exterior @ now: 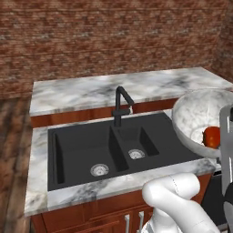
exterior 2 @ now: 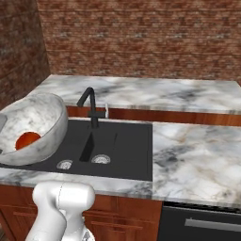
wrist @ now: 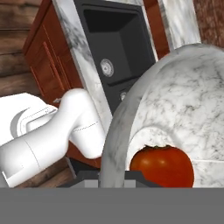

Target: Pick the tomato from the cabinet and place it in the bowl. Then pick the bowl and place it in the sink. Then turn on the sink facuet.

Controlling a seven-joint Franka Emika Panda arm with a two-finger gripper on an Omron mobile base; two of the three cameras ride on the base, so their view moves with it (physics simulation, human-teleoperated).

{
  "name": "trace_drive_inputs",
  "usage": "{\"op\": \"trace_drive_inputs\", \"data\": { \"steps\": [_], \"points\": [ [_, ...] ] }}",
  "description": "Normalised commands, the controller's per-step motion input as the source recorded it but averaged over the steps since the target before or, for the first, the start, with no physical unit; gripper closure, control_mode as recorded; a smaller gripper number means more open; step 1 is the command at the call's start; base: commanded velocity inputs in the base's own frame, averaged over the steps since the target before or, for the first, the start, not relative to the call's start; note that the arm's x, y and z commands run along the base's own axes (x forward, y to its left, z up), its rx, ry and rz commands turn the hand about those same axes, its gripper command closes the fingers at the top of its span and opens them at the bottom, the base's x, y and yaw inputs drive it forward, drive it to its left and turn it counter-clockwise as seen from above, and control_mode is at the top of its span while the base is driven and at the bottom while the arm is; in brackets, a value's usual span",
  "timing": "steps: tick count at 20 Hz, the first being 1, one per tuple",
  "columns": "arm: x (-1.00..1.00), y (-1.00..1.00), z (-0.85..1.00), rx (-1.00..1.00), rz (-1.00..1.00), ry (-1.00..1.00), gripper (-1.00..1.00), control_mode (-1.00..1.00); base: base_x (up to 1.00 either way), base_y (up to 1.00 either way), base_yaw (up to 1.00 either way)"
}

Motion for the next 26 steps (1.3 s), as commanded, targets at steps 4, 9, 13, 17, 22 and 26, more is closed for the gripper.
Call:
{"op": "trace_drive_inputs", "data": {
  "steps": [4, 9, 13, 17, 22, 26],
  "points": [
    [-0.1, 0.97, -0.2, 0.03, -0.09, 0.19, 1.0, -1.0, 0.0, 0.0, 0.0],
    [0.0, 1.0, -0.33, 0.06, -0.09, 0.16, 1.0, -1.0, 0.0, 0.0, 0.0],
    [0.13, 1.0, -0.45, 0.01, -0.09, 0.12, 1.0, -1.0, 0.0, 0.0, 0.0],
    [0.36, 1.0, -0.57, 0.01, -0.05, 0.07, 1.0, -1.0, 0.0, 0.0, 0.0],
    [0.87, 0.77, -0.34, 0.06, 0.0, 0.01, 1.0, -1.0, 0.0, 0.0, 0.0],
    [1.0, 0.49, -0.35, 0.08, 0.0, 0.0, 1.0, -1.0, 0.0, 0.0, 0.0]
  ]
}}
